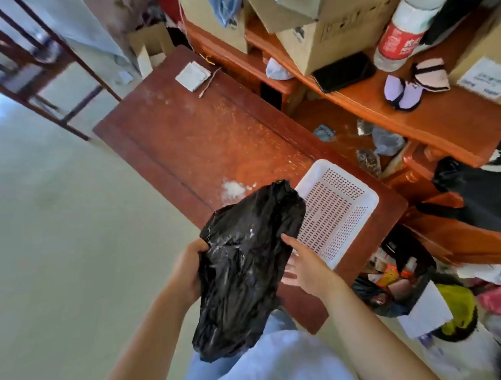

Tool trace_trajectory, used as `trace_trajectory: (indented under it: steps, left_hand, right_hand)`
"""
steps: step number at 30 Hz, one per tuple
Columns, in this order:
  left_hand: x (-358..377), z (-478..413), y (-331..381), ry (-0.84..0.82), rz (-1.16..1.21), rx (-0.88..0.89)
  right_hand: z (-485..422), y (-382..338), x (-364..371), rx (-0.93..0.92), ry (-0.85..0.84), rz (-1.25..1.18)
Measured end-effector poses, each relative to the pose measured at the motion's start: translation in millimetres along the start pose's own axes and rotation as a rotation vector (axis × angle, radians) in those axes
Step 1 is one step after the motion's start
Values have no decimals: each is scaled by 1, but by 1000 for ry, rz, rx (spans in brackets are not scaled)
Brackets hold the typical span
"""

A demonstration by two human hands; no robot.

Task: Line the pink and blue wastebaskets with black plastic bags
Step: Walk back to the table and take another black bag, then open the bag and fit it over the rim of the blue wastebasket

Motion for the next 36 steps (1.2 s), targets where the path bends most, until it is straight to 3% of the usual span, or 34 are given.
trace_trajectory:
  steps: [2,5,10,14,20,26,31,36]
  left_hand:
    - [-40,11,4,16,65,10]
    - [-117,19,7,109,120,48]
    - [-244,34,22,308,20,176]
    - [-324,55,52,218,98,319]
    - [-417,104,87,18,-8,452]
    - [-511,102,100,161,-27,550]
    - [-608,75,142,395,174,520]
    - [-720,51,227,438,467,571]
  right_hand:
    - [-3,-12,56,-93,-78,8]
    - [0,-35,133,-230,-56,94]
    - [0,-54,260,-393,-38,392]
    - [-9,-47,366,-466,4,573]
    - [-28,-6,532,-478,-87,733]
    - [-46,35,678,-424,-200,826]
    - [-76,46,800,-347,-312,877]
    - [-98,38,935,-247,-680,988]
Point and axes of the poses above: each hand's wrist, its own z-axis away from the middle knuckle, its own x-axis out of the palm, y = z × x, the point moved 7 cm from there along -z, towards the middle knuckle, and after that the axes turned 2 degrees about -x, right-handed, at the moved point
